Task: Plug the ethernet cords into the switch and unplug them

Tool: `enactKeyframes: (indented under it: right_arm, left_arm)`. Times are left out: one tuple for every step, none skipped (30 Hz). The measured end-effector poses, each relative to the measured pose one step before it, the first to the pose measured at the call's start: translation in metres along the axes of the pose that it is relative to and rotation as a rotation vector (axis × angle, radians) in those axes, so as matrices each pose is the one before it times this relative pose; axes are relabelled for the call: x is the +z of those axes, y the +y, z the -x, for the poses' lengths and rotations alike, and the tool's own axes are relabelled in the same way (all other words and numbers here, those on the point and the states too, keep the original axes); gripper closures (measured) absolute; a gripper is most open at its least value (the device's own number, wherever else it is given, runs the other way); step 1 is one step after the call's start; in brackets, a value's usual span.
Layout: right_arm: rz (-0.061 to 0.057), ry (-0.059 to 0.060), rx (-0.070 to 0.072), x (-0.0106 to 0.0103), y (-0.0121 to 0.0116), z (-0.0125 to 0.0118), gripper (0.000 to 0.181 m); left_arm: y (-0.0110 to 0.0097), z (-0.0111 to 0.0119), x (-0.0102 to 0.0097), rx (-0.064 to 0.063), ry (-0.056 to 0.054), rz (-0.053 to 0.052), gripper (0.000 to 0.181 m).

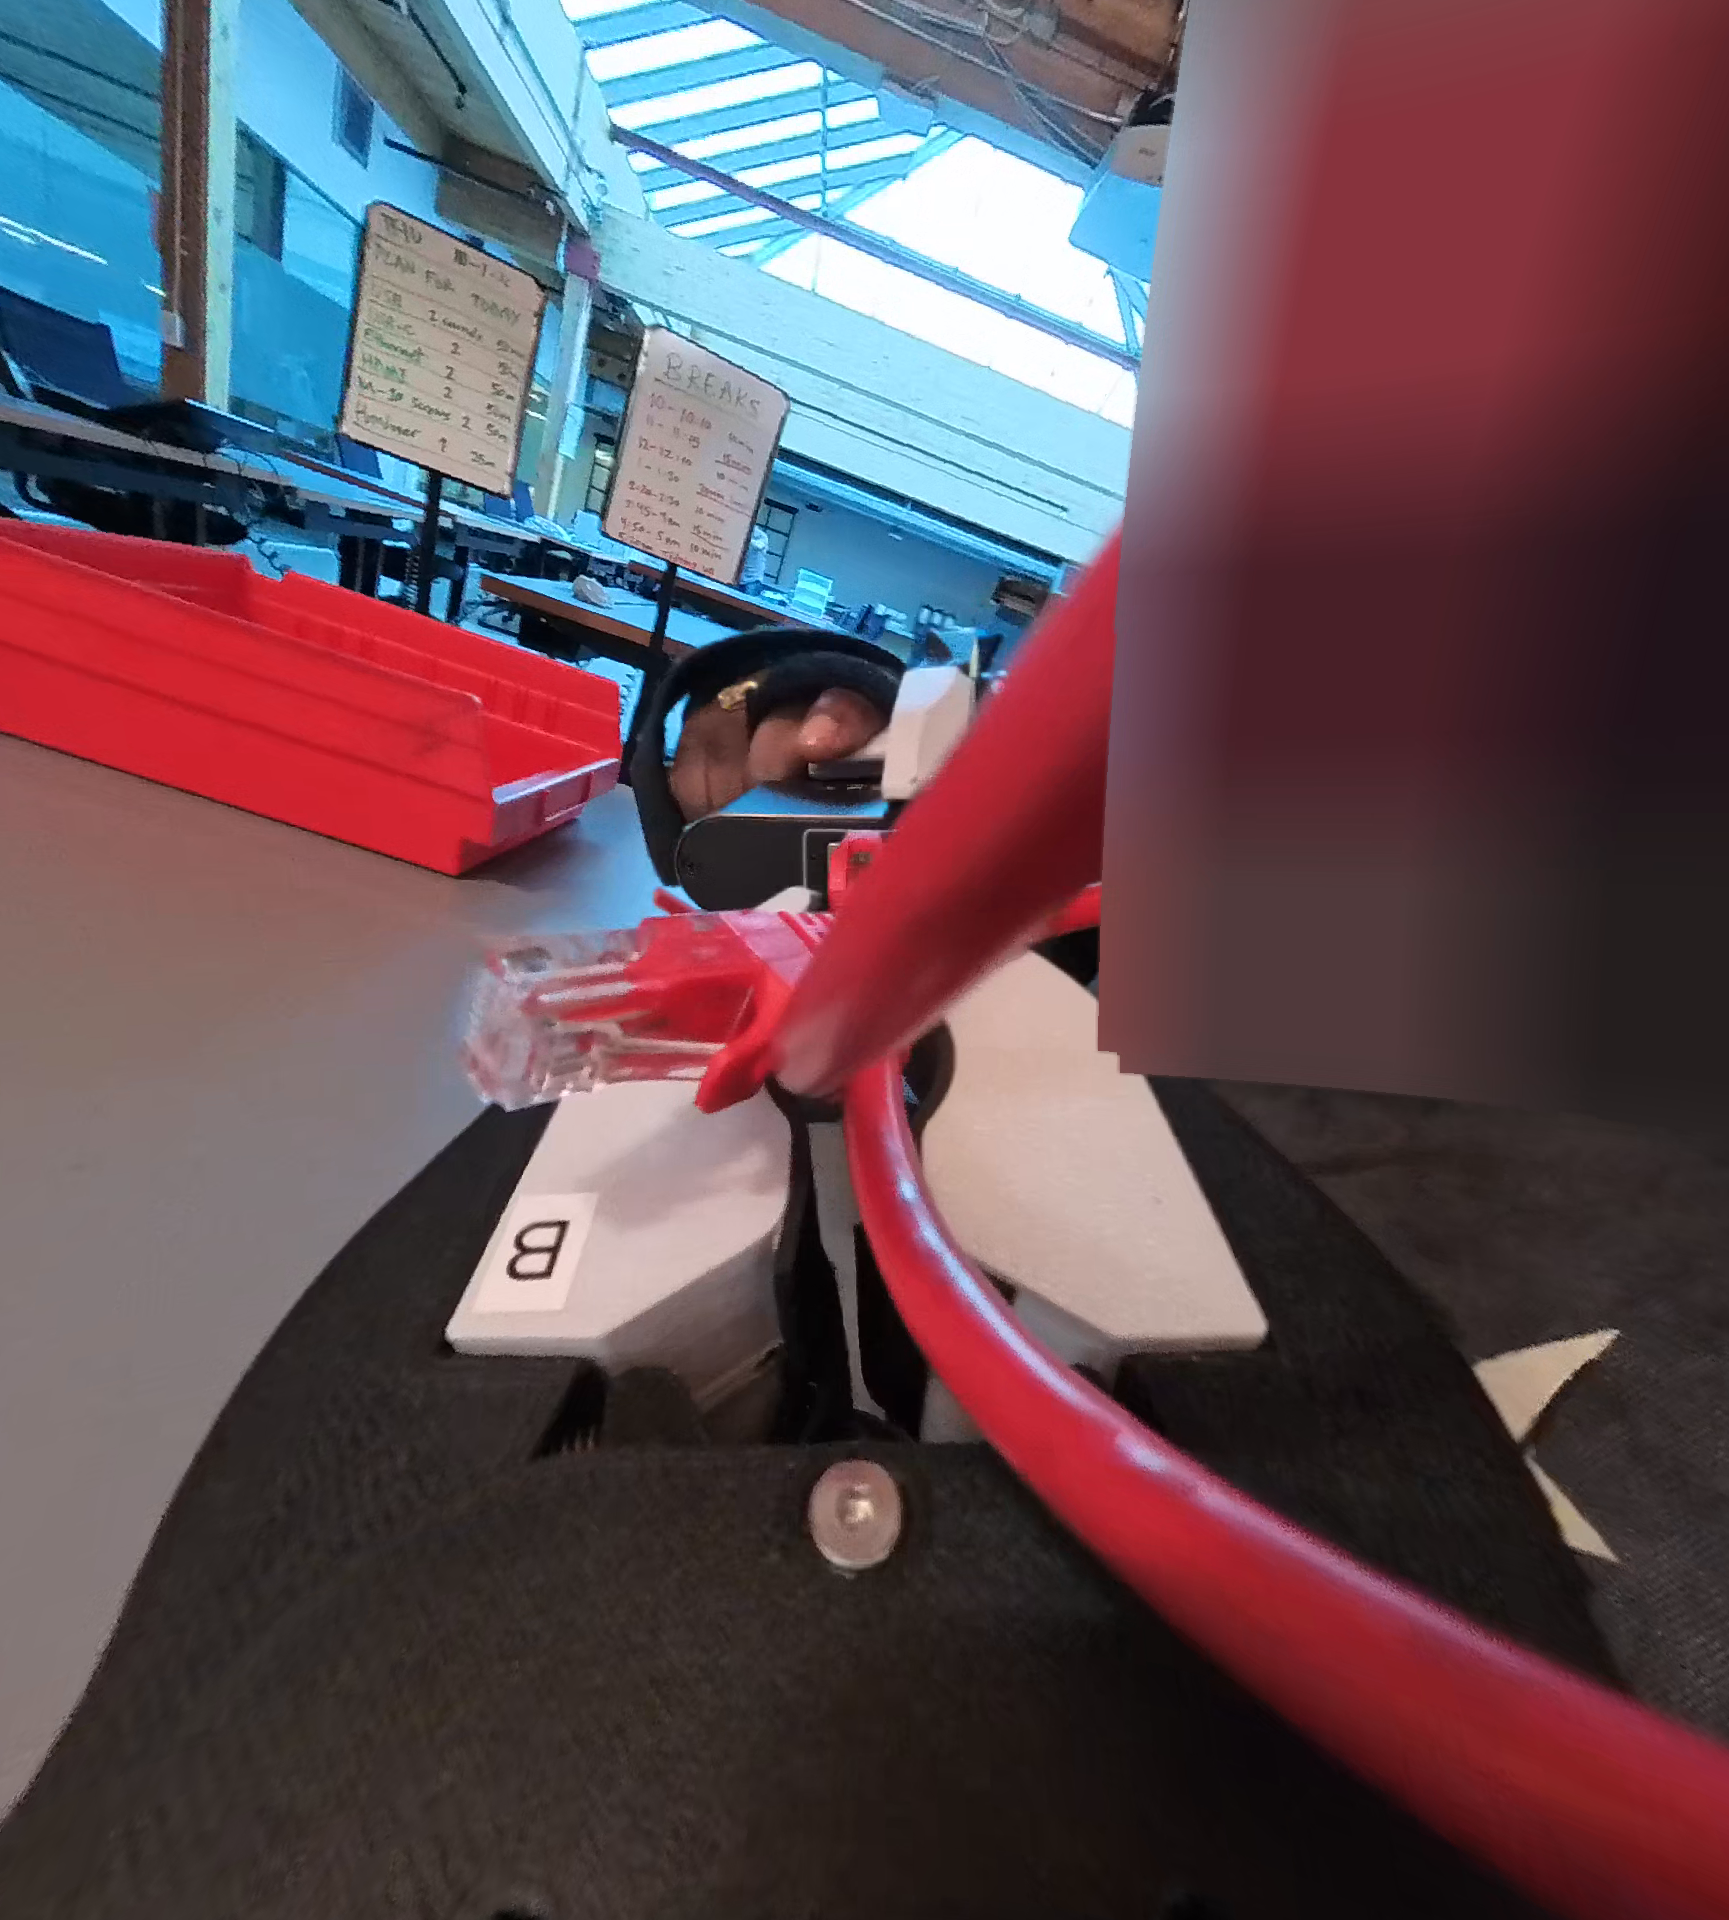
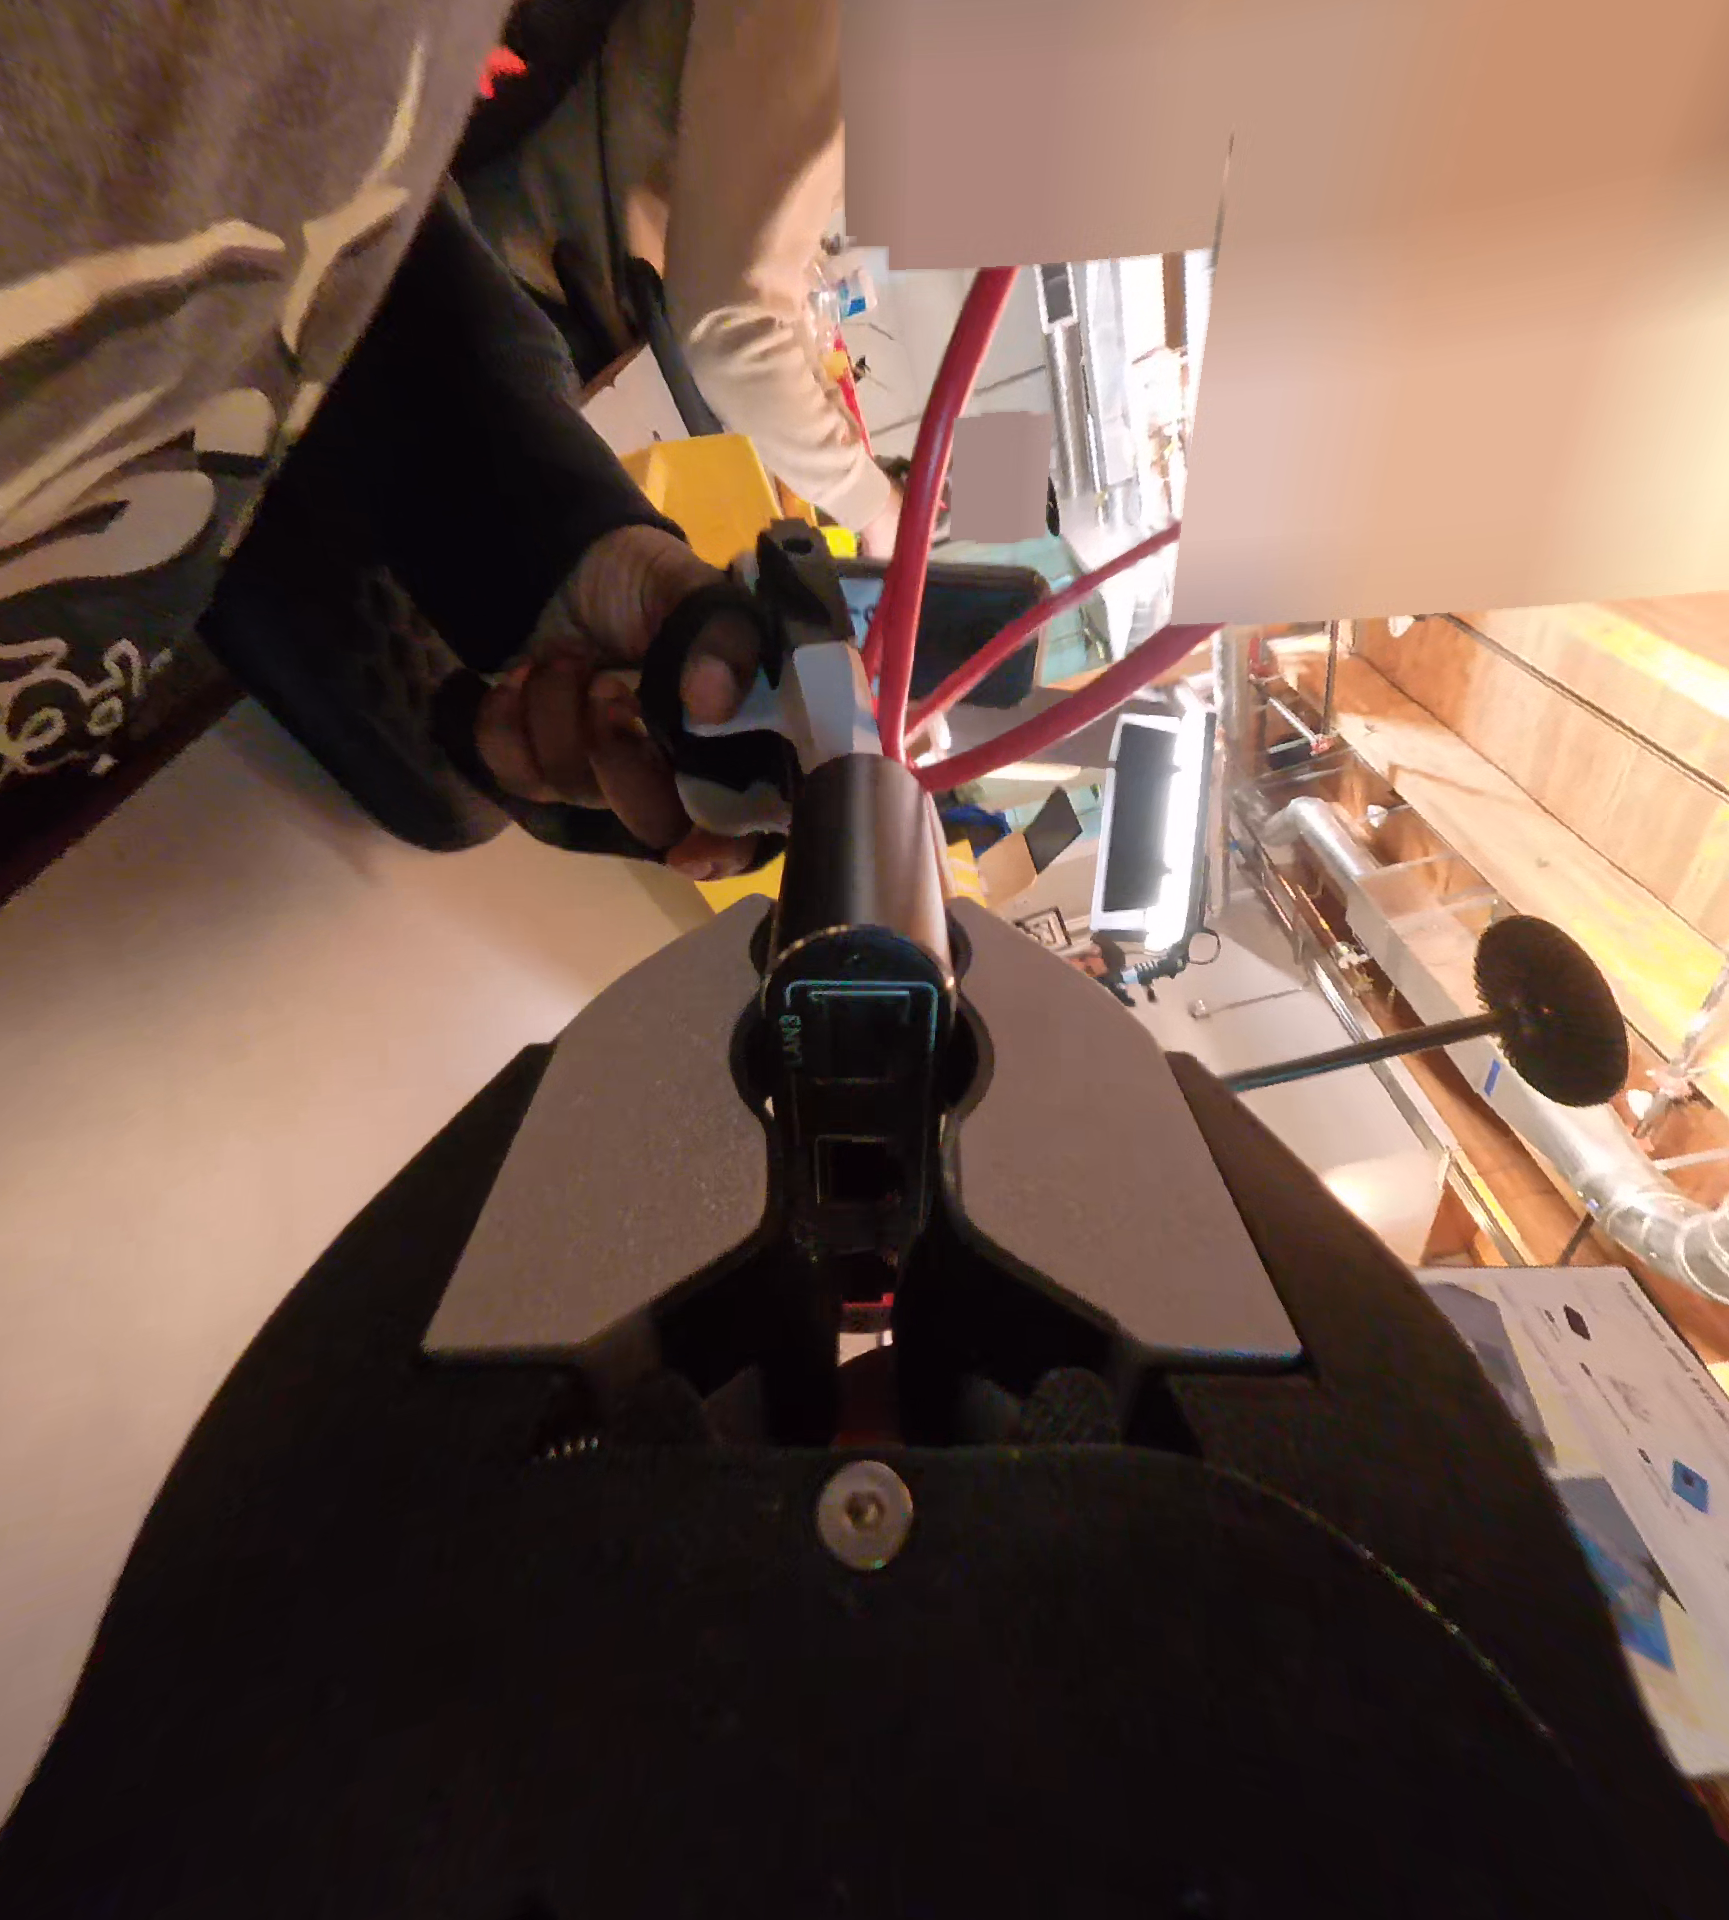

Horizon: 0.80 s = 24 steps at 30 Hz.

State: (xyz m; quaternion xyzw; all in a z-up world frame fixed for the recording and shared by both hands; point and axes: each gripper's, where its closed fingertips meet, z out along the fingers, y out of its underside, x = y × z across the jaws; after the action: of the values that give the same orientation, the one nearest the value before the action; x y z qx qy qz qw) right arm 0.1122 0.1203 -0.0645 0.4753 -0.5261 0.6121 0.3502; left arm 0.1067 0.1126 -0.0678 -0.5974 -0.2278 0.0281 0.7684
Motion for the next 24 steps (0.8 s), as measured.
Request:
enactKeyframes:
  right_arm:
    - [-0.0108,-0.0235,-0.0057,0.00077,-0.00221,0.00377,0.155]
    - [-0.0108,-0.0091,-0.0154,0.00057,-0.00211,0.00181,0.155]
    - [-0.0056,0.001,-0.0117,0.00044,-0.00141,-0.00002,0.155]
    - [-0.0045,0.0036,-0.0015,0.00034,-0.00099,-0.00129,0.155]
    - [-0.0014,0.002,0.0036,0.00022,0.00031,-0.00181,0.154]
    - [0.0054,0.0005,0.0017,0.00031,0.00201,-0.00128,0.155]
    - [0.0112,0.0018,0.0035,0.00061,0.00332,-0.0011,0.155]
    - [0.016,0.0032,0.016,0.00075,0.00419,-0.00129,0.155]
    - [0.0214,0.006,0.0283,0.00064,0.005,-0.00211,0.154]
    - [0.0286,0.0086,0.034,0.00059,0.00591,-0.00287,0.154]
    - [0.0265,0.0127,0.0329,0.00013,0.00599,-0.00372,0.154]
    - [0.0279,0.0243,0.0355,-0.00052,0.00673,-0.00592,0.154]
    - [0.0376,0.0322,0.042,-0.00123,0.00885,-0.00788,0.154]
    - [0.0399,0.0313,0.0517,-0.00193,0.00969,-0.00897,0.154]
    - [0.0328,0.0376,0.0625,-0.00234,0.009,-0.01033,0.155]
    - [0.0302,0.0386,0.0658,-0.00249,0.00831,-0.01083,0.155]
    - [0.0375,0.0314,0.0713,-0.00196,0.00878,-0.00993,0.155]
    - [0.0412,0.0366,0.0736,-0.00133,0.00863,-0.00986,0.155]
    - [0.047,0.0403,0.0629,-0.00043,0.00903,-0.00925,0.155]
    - [0.0647,0.0331,0.0391,0.00034,0.01102,-0.00746,0.155]
    - [0.0806,0.0347,0.0071,0.00107,0.01261,-0.00617,0.155]
    - [0.0849,0.043,-0.0313,0.00125,0.01266,-0.0052,0.155]
    - [0.0941,0.0463,-0.0671,0.00177,0.01301,-0.00341,0.155]
    - [0.1076,0.0435,-0.0918,0.00238,0.01401,-0.00097,0.155]
  left_arm:
    - [0.00328,-0.00247,0.00048,-0.0054,0.02,0.0227,0.169]
    - [0.00201,-0.0014,-0.00038,0.0045,0.0092,0.014,0.17]
    - [0.00043,-0.00147,-0.00054,0.0056,0.0064,0.0058,0.169]
    - [-0.00133,-0.00111,-0.00019,0.0097,-0.0004,-0.0066,0.17]
    - [-0.00191,-0.00008,0.00015,0.0,-0.005,-0.0115,0.169]
    - [-0.00159,0.0016,0.00013,-0.0002,-0.0118,-0.0126,0.169]
    - [-0.00119,0.00277,-0.00007,0.0023,-0.0165,-0.0102,0.169]
    - [-0.00129,0.00348,-0.00028,-0.0002,-0.0181,-0.009,0.169]
    - [-0.00196,0.00329,-0.00011,-0.0031,-0.0168,-0.0082,0.169]
    - [-0.00307,0.00345,0.00021,-0.0049,-0.019,-0.0141,0.169]
    - [-0.00301,0.00619,0.00038,-0.0076,-0.0376,-0.0143,0.166]
    - [-0.00213,0.009,-0.00041,-0.0078,-0.0552,-0.0094,0.154]
    - [-0.00115,0.00835,-0.0017,-0.008,-0.0467,-0.0029,0.144]
    - [-0.00074,0.00821,-0.00291,-0.0129,-0.0436,-0.0011,0.137]
    - [0.00011,0.00904,-0.00358,-0.0095,-0.0499,0.002,0.133]
    - [0.0003,0.00711,-0.00381,0.004,-0.0398,0.0011,0.133]
    - [0.00016,0.00525,-0.00323,0.0119,-0.0322,-0.0005,0.133]
    - [-0.00077,0.00366,-0.00236,0.0154,-0.0268,-0.0046,0.133]
    - [-0.00145,0.00233,-0.00128,0.0208,-0.0227,-0.0092,0.133]
    - [-0.00145,0.00127,-0.00045,0.026,-0.0182,-0.008,0.134]
    - [-0.00071,0.00058,0.00022,0.0254,-0.0142,-0.0008,0.134]
    - [0.00007,0.00005,0.00052,0.0214,-0.0107,0.0055,0.134]
    - [0.00043,-0.00012,0.00059,0.0177,-0.0092,0.0069,0.134]
    - [0.00039,-0.00019,0.00022,0.0175,-0.0093,0.0055,0.134]
